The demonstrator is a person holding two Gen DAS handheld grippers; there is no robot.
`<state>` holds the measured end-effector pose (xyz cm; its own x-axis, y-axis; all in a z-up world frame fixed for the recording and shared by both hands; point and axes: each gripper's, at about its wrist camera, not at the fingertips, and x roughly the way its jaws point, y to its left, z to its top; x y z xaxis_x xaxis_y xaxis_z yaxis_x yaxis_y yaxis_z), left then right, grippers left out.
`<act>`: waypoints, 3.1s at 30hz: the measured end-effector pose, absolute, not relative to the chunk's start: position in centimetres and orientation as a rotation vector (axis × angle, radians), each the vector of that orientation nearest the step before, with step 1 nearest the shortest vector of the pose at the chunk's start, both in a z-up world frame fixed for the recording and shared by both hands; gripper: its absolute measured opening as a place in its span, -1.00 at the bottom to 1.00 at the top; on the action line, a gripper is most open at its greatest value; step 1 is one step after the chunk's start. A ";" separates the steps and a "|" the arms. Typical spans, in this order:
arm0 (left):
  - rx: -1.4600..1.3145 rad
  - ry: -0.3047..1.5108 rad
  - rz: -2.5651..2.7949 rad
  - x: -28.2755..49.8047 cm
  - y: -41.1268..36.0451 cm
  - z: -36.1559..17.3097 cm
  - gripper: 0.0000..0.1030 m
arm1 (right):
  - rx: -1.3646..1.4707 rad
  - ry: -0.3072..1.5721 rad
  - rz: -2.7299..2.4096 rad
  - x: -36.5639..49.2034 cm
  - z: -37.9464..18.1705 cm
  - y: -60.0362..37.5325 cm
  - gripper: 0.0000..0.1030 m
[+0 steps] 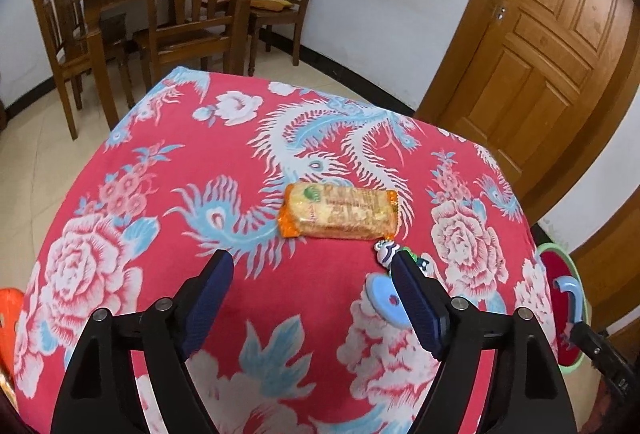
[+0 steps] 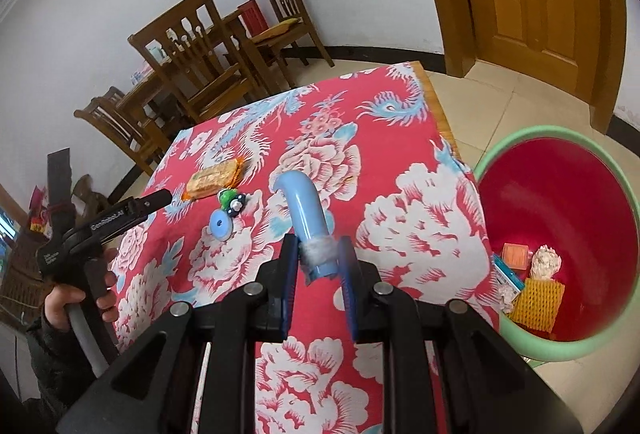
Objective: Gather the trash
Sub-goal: 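Grasp the orange-wrapped snack bar with the left tool while the right tool holds the tube, then carry the snack bar and tube over the bucket and open both tools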
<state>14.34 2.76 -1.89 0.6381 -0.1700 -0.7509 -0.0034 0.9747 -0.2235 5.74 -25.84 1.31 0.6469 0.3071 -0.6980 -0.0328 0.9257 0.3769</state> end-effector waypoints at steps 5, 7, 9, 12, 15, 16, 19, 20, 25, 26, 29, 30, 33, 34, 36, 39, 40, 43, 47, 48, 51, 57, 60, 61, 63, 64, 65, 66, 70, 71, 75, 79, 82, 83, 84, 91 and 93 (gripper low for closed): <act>-0.188 0.891 -0.104 16.1 1.5 -2.6 0.59 | 0.371 0.854 0.192 5.9 0.8 -26.7 -0.56; -0.174 0.890 -0.100 16.9 1.0 -2.8 0.61 | 0.375 0.854 0.190 6.0 0.7 -26.9 -0.56; -0.159 0.890 -0.098 17.6 0.5 -2.9 0.72 | 0.383 0.855 0.189 6.0 0.6 -27.1 -0.56; -0.138 0.895 -0.097 18.7 -0.4 -3.4 0.77 | 0.391 0.854 0.190 6.1 0.5 -27.4 -0.56; -0.129 0.926 -0.100 19.8 -1.2 -4.2 0.77 | 0.395 0.852 0.188 6.1 0.5 -27.7 -0.56; -0.127 0.933 -0.098 20.1 -1.3 -4.4 0.77 | 0.397 0.852 0.188 6.1 0.5 -27.8 -0.56; -0.109 0.938 -0.082 20.7 -1.9 -4.8 0.81 | 0.400 0.849 0.186 6.1 0.4 -28.1 -0.56; -0.103 0.940 -0.079 20.9 -2.0 -4.9 0.81 | 0.402 0.849 0.184 6.1 0.4 -28.2 -0.56; -0.061 0.937 -0.048 21.9 -2.6 -5.1 0.82 | 0.409 0.849 0.180 6.1 0.3 -28.6 -0.56; -0.051 0.933 -0.044 21.9 -2.7 -5.2 0.82 | 0.410 0.848 0.179 6.0 0.3 -28.7 -0.56; -0.019 0.926 -0.034 22.1 -3.1 -5.3 0.82 | 0.412 0.846 0.176 6.0 0.3 -28.8 -0.56; -0.011 0.923 -0.031 22.1 -3.2 -5.3 0.83 | 0.412 0.845 0.175 6.0 0.4 -28.9 -0.56; -0.005 0.929 -0.029 22.4 -3.3 -5.5 0.90 | 0.415 0.845 0.172 6.0 0.4 -29.0 -0.56; -0.008 0.938 -0.027 22.7 -3.3 -5.7 0.92 | 0.416 0.845 0.172 6.0 0.4 -29.0 -0.56; -0.029 0.961 -0.022 23.1 -2.9 -6.2 0.92 | 0.417 0.845 0.172 6.0 0.3 -29.1 -0.56; -0.057 0.961 -0.033 23.2 -2.6 -6.2 0.92 | 0.413 0.844 0.174 6.1 0.3 -29.1 -0.56; -0.059 0.962 -0.036 23.2 -2.6 -6.3 0.93 | 0.412 0.845 0.174 6.1 0.3 -29.1 -0.56; -0.066 0.961 -0.043 23.2 -2.4 -6.2 0.92 | 0.413 0.845 0.174 6.1 0.3 -29.1 -0.56; -0.087 0.962 -0.050 22.9 -2.2 -5.9 0.80 | 0.414 0.843 0.173 6.2 0.3 -29.1 -0.56; -0.101 0.962 -0.060 22.7 -2.1 -5.8 0.78 | 0.414 0.842 0.171 6.2 0.2 -29.1 -0.56; -0.110 0.945 -0.088 21.8 -2.1 -5.2 0.77 | 0.417 0.840 0.167 6.1 0.2 -29.3 -0.56; -0.126 0.886 -0.137 19.7 -2.5 -2.9 0.77 | 0.427 0.826 0.148 5.5 0.4 -29.7 -0.56; -0.129 0.863 -0.172 18.4 -3.0 -1.8 0.77 | 0.432 0.816 0.137 5.0 0.6 -30.1 -0.56; -0.127 0.855 -0.183 18.1 -3.2 -1.5 0.77 | 0.434 0.813 0.133 4.9 0.8 -30.2 -0.56; -0.125 0.840 -0.208 17.2 -3.8 -0.8 0.77 | 0.438 0.805 0.123 4.6 1.0 -30.5 -0.56; -0.126 0.837 -0.216 17.0 -4.0 -0.5 0.77 | 0.441 0.800 0.117 4.4 1.1 -30.7 -0.56; -0.125 0.833 -0.227 16.6 -4.3 -0.2 0.77 | 0.443 0.796 0.112 4.2 1.2 -30.9 -0.56; -0.125 0.831 -0.236 16.3 -4.5 0.0 0.77 | 0.445 0.790 0.106 3.9 1.3 -31.1 -0.56; -0.121 0.815 -0.281 15.1 -5.7 1.1 0.77 | 0.451 0.776 0.080 3.1 1.8 -32.0 -0.56; -0.119 0.809 -0.291 14.8 -6.1 1.4 0.77 | 0.453 0.771 0.071 2.8 1.9 -32.3 -0.56; -0.116 0.794 -0.322 13.8 -7.2 2.1 0.77 | 0.464 0.753 0.041 1.9 2.2 -33.5 -0.56; -0.104 0.783 -0.365 12.6 -8.9 2.7 0.77 | 0.475 0.745 0.005 1.2 2.2 -34.8 -0.56; -0.094 0.779 -0.396 11.9 -10.2 3.0 0.77 | 0.483 0.742 -0.034 0.7 1.9 -36.0 -0.56; -0.091 0.778 -0.404 11.7 -10.6 3.0 0.77 | 0.484 0.743 -0.046 0.6 1.8 -36.3 -0.56; -0.086 0.778 -0.413 11.5 -11.1 3.0 0.77 | 0.488 0.745 -0.057 0.5 1.6 -36.7 -0.56; -0.052 0.793 -0.470 10.6 -14.5 2.5 0.77 | 0.513 0.770 -0.135 -0.2 0.0 -39.2 -0.56; -0.037 0.796 -0.480 10.5 -15.5 2.3 0.77 | 0.524 0.776 -0.149 -0.4 -0.5 -39.9 -0.56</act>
<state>10.51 -15.47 2.27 0.5985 -0.4275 -0.6775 0.3999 0.8922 -0.2098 -0.36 -39.93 -0.48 0.7106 0.0611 -0.7010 0.3161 0.8623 0.3956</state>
